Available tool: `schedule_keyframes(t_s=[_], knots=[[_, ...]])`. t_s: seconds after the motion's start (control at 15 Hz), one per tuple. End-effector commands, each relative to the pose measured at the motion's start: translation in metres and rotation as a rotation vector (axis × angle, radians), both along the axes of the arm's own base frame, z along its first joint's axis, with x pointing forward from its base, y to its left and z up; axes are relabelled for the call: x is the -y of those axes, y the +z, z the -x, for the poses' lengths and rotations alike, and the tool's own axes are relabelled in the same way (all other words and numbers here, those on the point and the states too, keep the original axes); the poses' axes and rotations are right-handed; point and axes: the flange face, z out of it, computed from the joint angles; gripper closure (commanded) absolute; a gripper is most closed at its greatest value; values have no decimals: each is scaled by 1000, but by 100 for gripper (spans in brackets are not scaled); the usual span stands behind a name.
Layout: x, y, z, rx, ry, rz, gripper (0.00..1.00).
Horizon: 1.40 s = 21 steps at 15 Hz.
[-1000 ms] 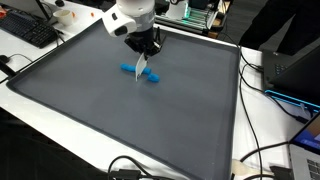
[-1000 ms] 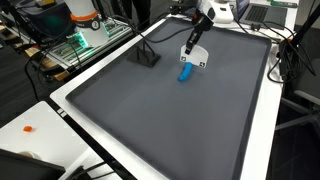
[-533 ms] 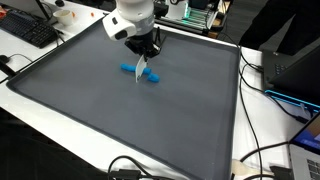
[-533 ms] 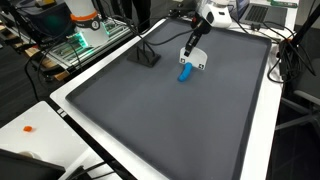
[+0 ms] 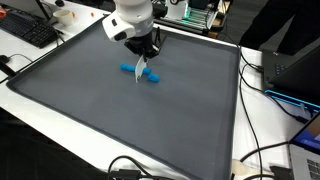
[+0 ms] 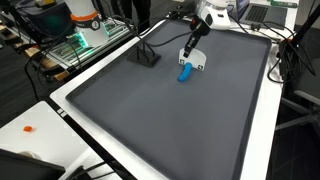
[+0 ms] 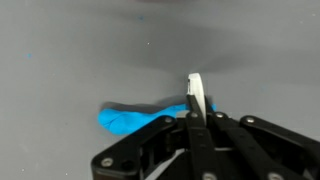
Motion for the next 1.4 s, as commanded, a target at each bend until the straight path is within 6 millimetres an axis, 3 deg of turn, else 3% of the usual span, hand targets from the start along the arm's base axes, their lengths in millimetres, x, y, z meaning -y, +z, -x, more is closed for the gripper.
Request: schedule_keyframes(t_s=[0.0,0.8,1.33], knots=[[10,-14,18,-58,-13,12,99],[6,7,33,-100,-5,21,99],[5,39,28,-70,12,29,99]])
